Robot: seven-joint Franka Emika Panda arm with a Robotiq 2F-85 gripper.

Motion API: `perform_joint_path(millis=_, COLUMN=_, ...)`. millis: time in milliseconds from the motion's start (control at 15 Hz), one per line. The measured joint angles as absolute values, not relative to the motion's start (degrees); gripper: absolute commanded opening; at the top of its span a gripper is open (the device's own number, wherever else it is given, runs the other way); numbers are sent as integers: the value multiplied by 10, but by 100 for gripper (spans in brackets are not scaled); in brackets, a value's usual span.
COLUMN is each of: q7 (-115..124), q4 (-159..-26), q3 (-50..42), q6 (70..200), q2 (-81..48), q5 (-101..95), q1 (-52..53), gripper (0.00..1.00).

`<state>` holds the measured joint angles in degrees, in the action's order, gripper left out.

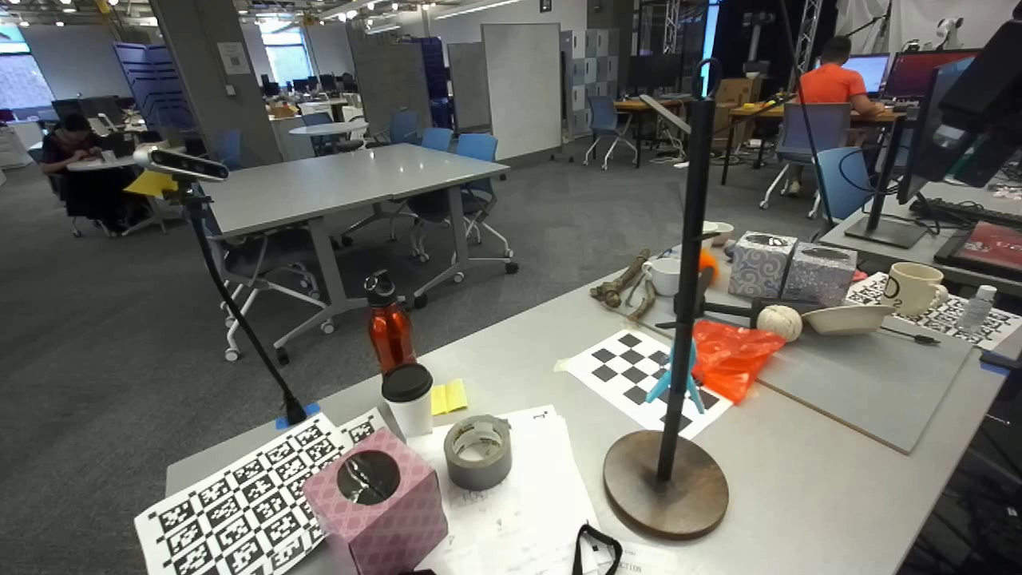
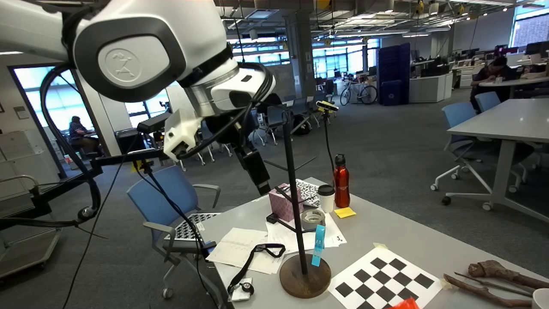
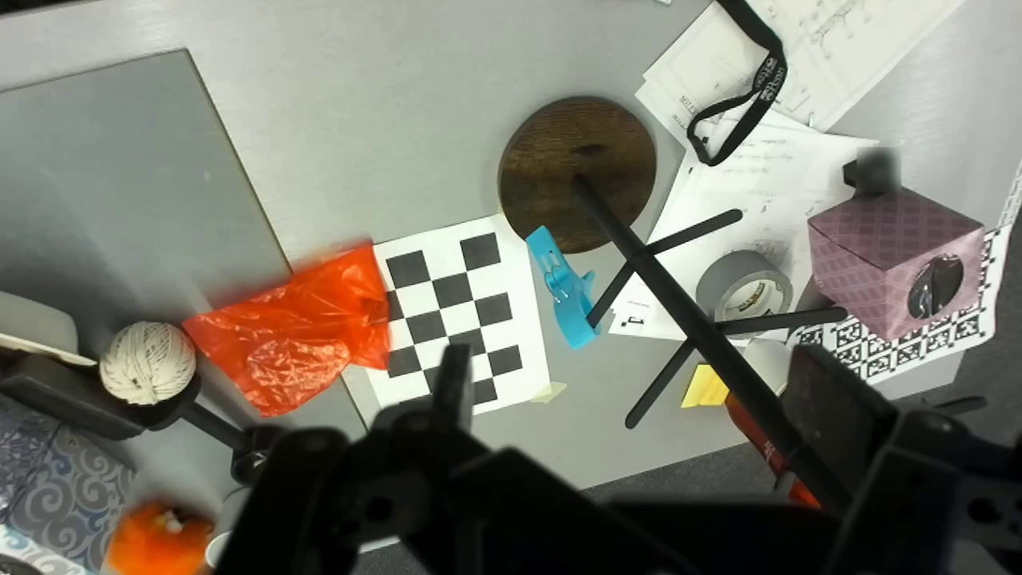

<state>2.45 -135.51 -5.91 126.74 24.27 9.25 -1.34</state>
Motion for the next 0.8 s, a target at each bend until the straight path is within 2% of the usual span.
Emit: perform_joint_path(millis=800, q7=24, q4=-1357, q3=-59, q6=1264, q2=237, q5=90, q1=-16, gripper=100)
